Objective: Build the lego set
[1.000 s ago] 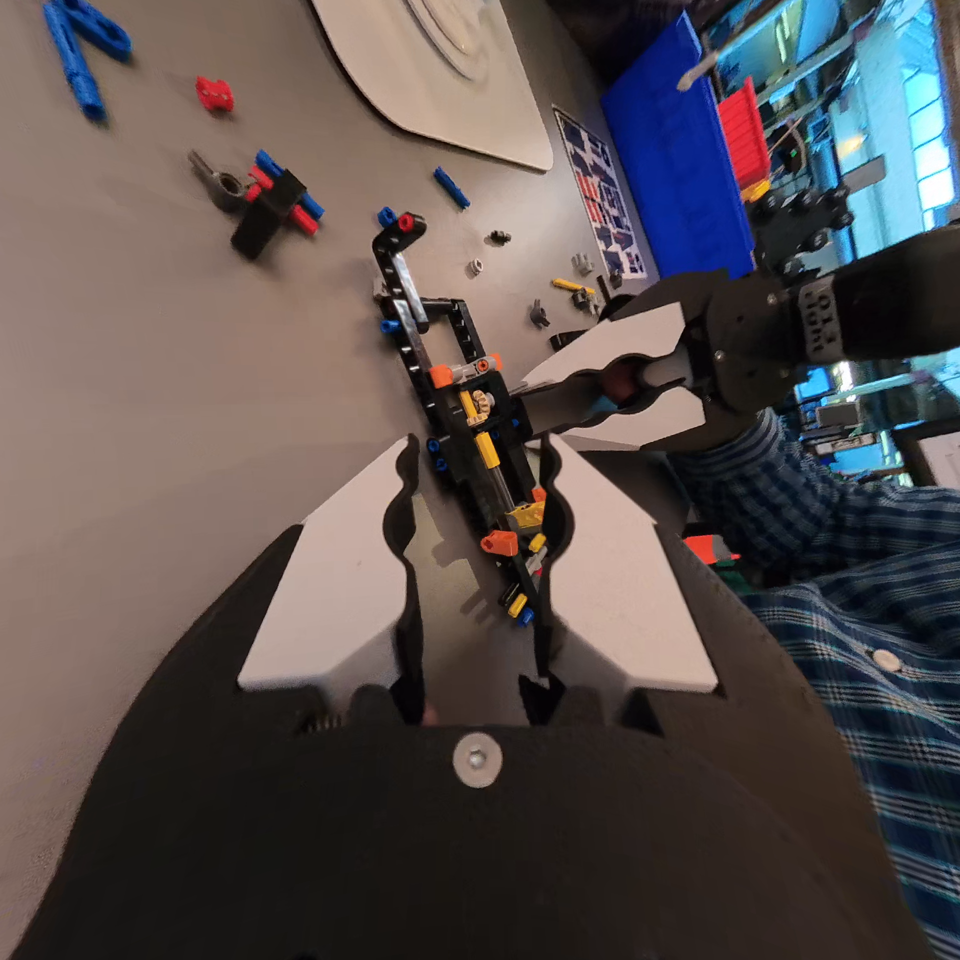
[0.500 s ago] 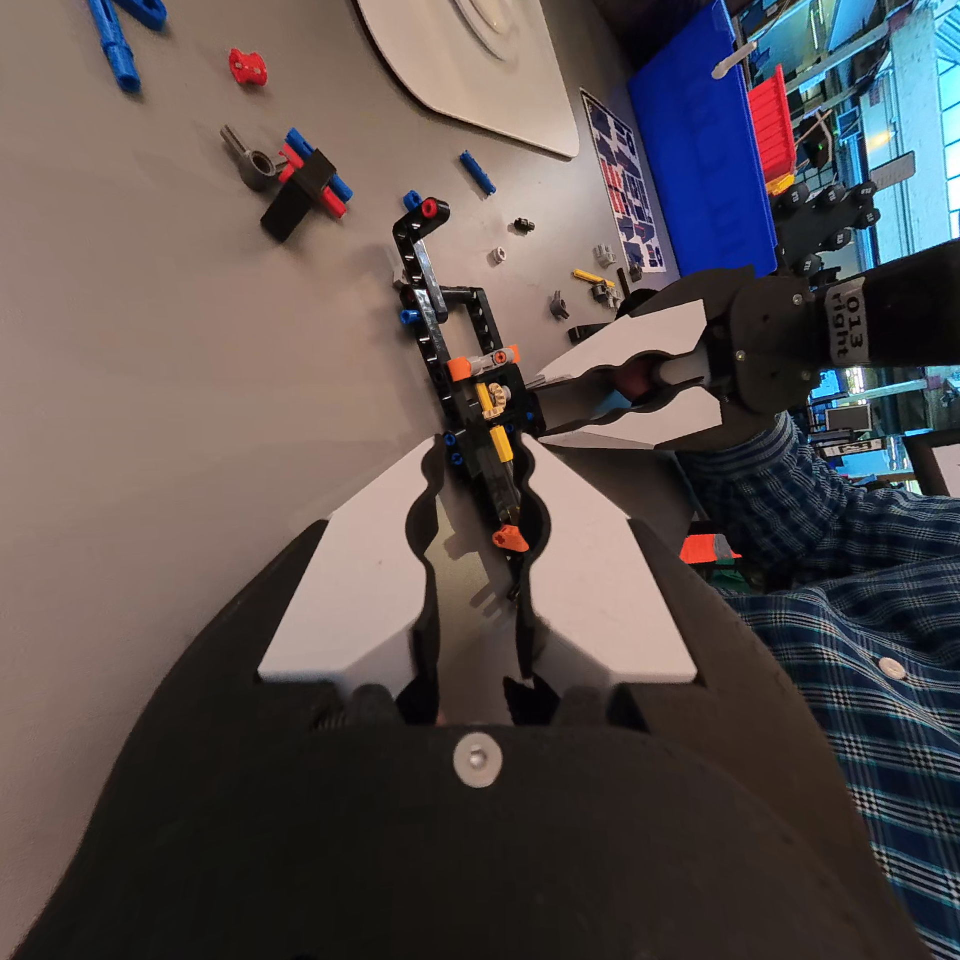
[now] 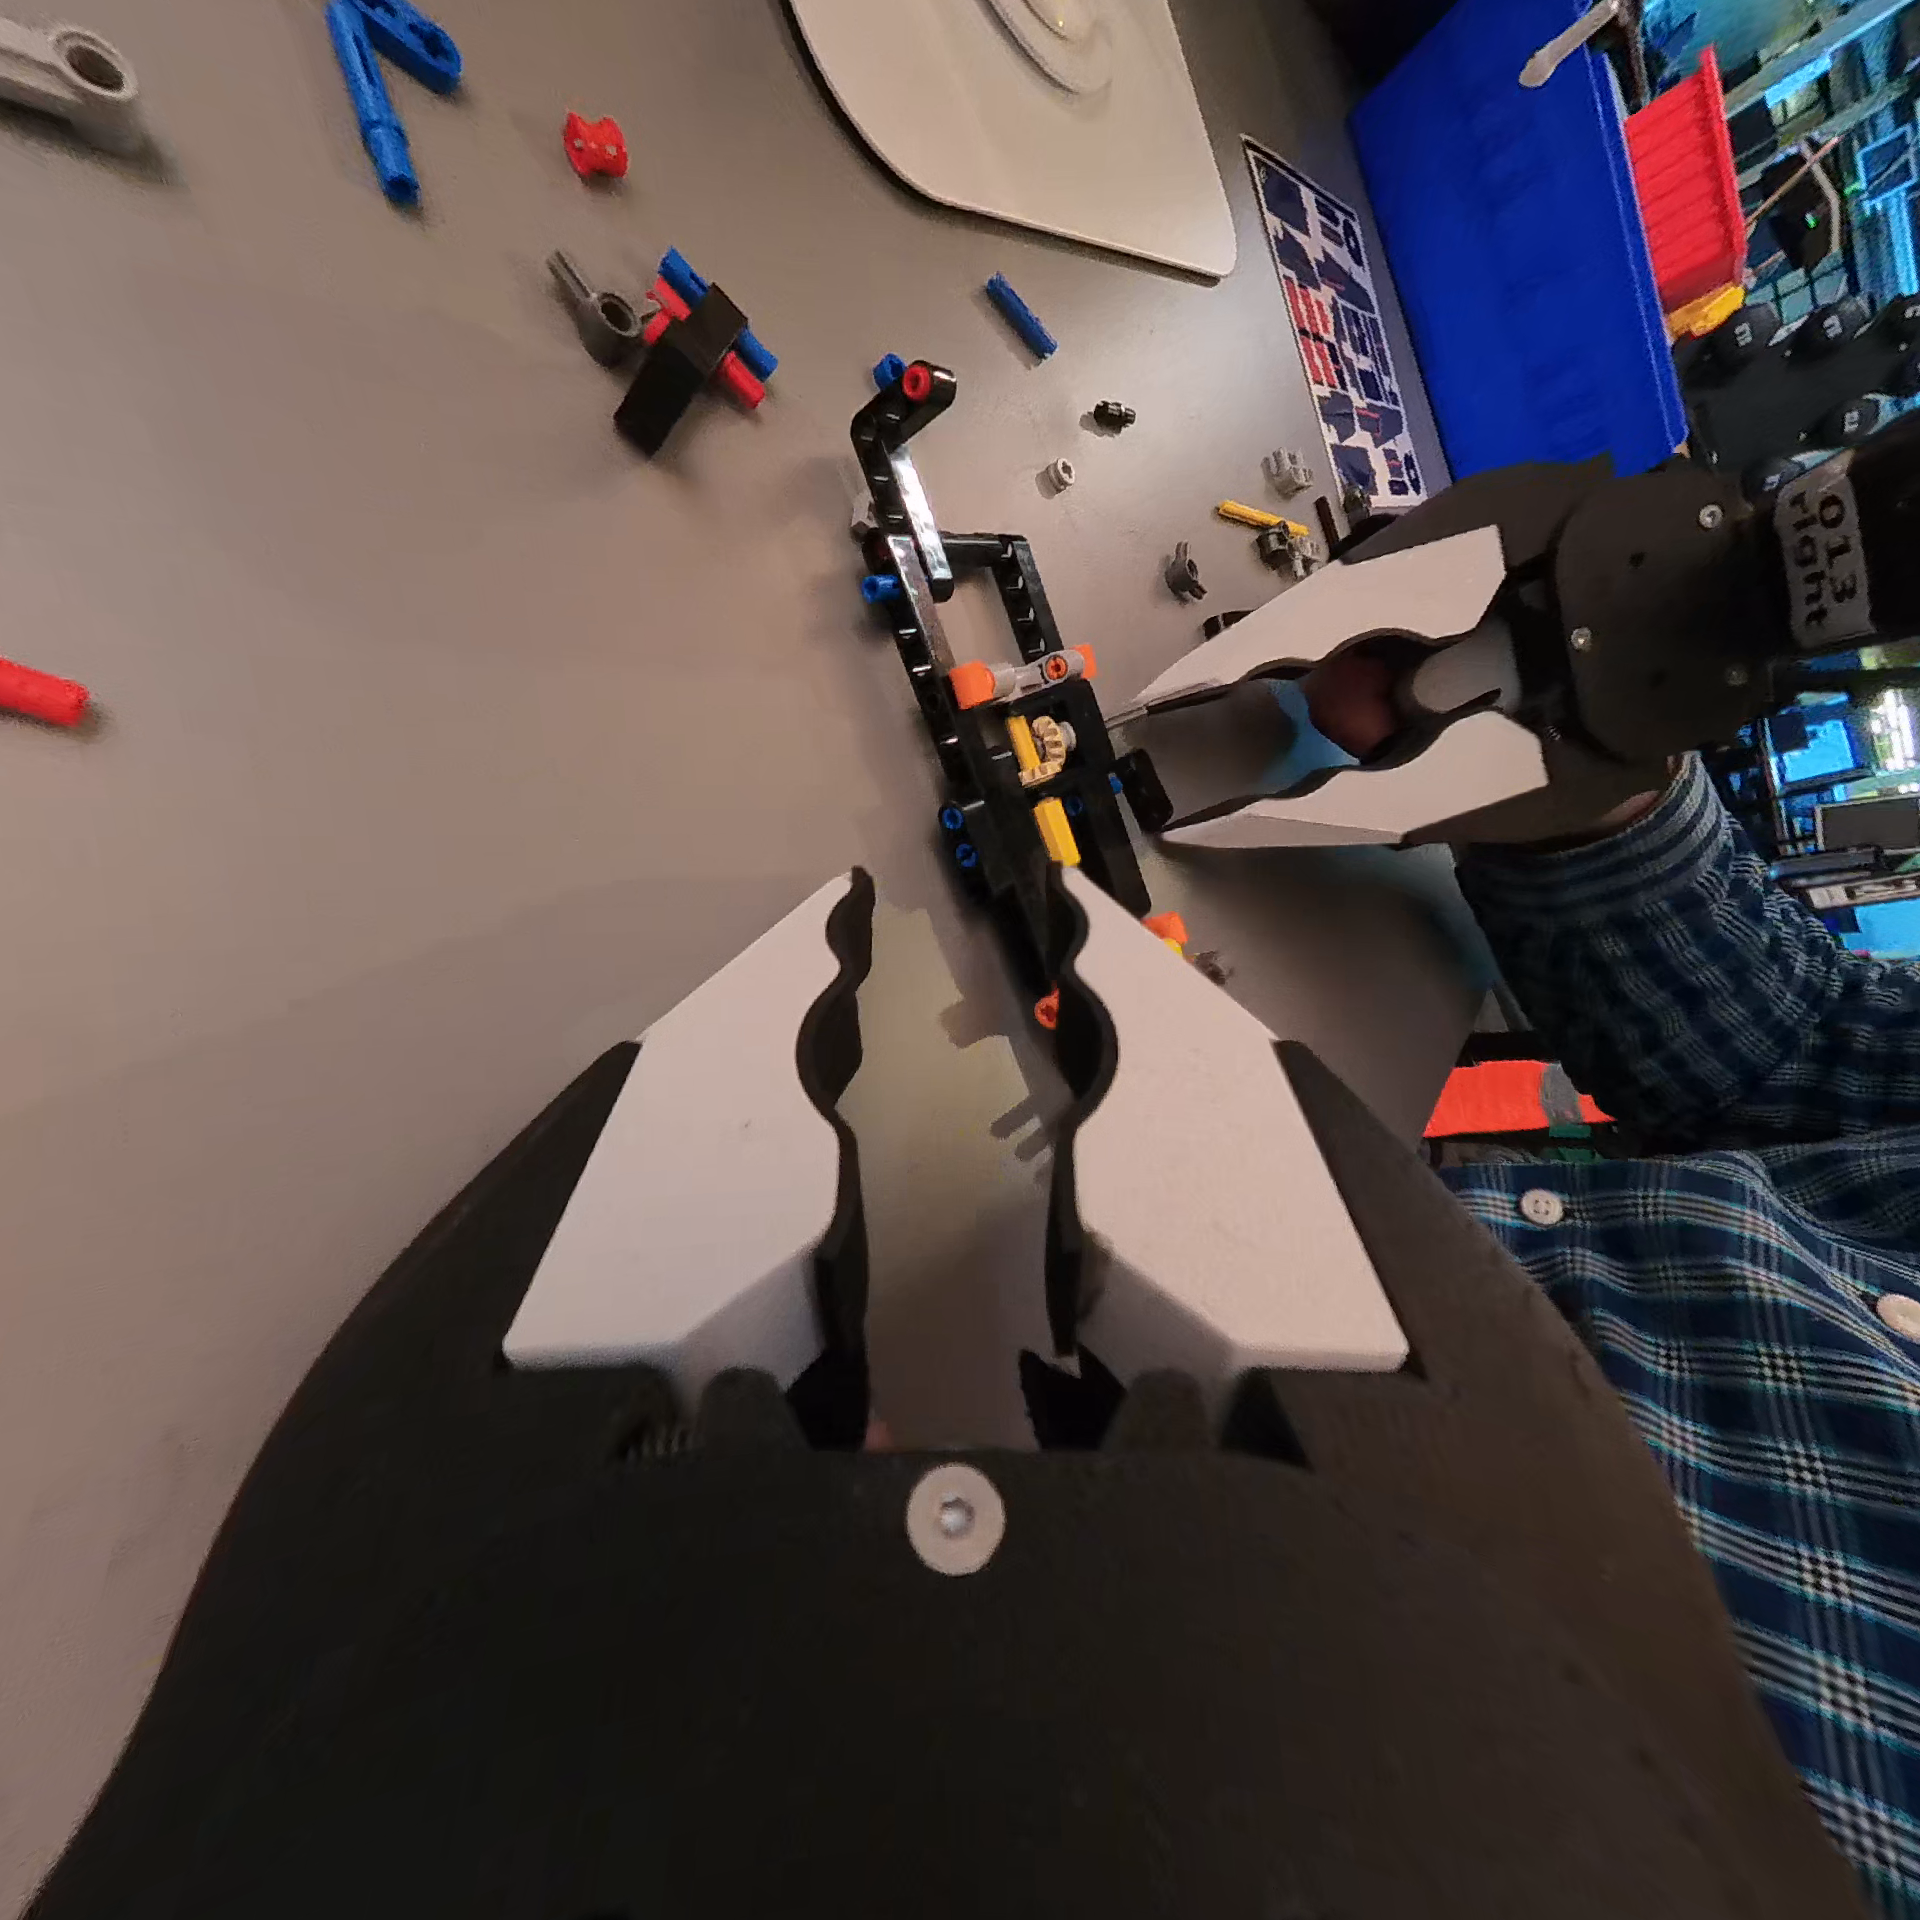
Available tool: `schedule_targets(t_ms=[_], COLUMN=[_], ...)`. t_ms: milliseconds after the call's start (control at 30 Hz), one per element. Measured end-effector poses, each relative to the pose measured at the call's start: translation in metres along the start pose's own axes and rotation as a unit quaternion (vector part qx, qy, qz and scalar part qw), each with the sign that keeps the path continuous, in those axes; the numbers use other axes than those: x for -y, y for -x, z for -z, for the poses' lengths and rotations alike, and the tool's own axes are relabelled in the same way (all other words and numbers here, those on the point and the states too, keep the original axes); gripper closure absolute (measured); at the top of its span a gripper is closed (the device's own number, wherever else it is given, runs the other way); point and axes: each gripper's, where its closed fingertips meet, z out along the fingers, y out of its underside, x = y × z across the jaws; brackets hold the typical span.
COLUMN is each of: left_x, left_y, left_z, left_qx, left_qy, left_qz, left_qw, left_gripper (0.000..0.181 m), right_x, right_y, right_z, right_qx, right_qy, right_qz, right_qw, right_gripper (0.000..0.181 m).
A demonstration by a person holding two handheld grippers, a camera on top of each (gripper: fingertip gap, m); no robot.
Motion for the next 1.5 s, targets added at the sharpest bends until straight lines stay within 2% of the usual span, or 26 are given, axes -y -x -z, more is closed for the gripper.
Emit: schedule_targets(t_ms=[167, 400, 733, 1000, 1300, 1500], left_x=[-0.004, -0.016, -0.024, -0.017, -0.021, -0.022], left_y=[-0.001, -0.009, -0.013, -0.008, -0.018, -0.022], left_z=[0.004, 0.001, 0.0, 0.0, -0.016, -0.02], left_qx=[0.003, 0.006, 0.001, 0.0, -0.003, -0.012], left_qy=[-0.005, 0.007, 0.005, -0.008, 0.015, 0.016], left_qz=[0.005, -0.008, 0.002, 0.008, -0.006, 0.0], left_qw=[1.0, 1.0, 1.0, 1.0, 1.0, 1.0], left_gripper=[0.152, 0.153, 0.157, 0.159, 0.156, 0.159], right_x=[-0.001, 0.003, -0.001, 0.005, 0.008, 0.009], right_y=[0.001, 0.003, 0.014, 0.019, 0.021, 0.024], right_z=[0.006, 0.013, 0.018, 0.02, 0.005, -0.004], right_qx=[0.0, -0.001, 0.006, 0.009, -0.01, -0.009], right_qy=[0.001, 0.003, 0.034, 0.026, 0.003, -0.009], right_qz=[0.003, -0.016, -0.041, -0.09, -0.181, -0.19], right_qw=[1.0, 1.0, 0.999, 0.996, 0.983, 0.982], right_gripper=[0.168, 0.177, 0.176, 0.174, 0.172, 0.174])
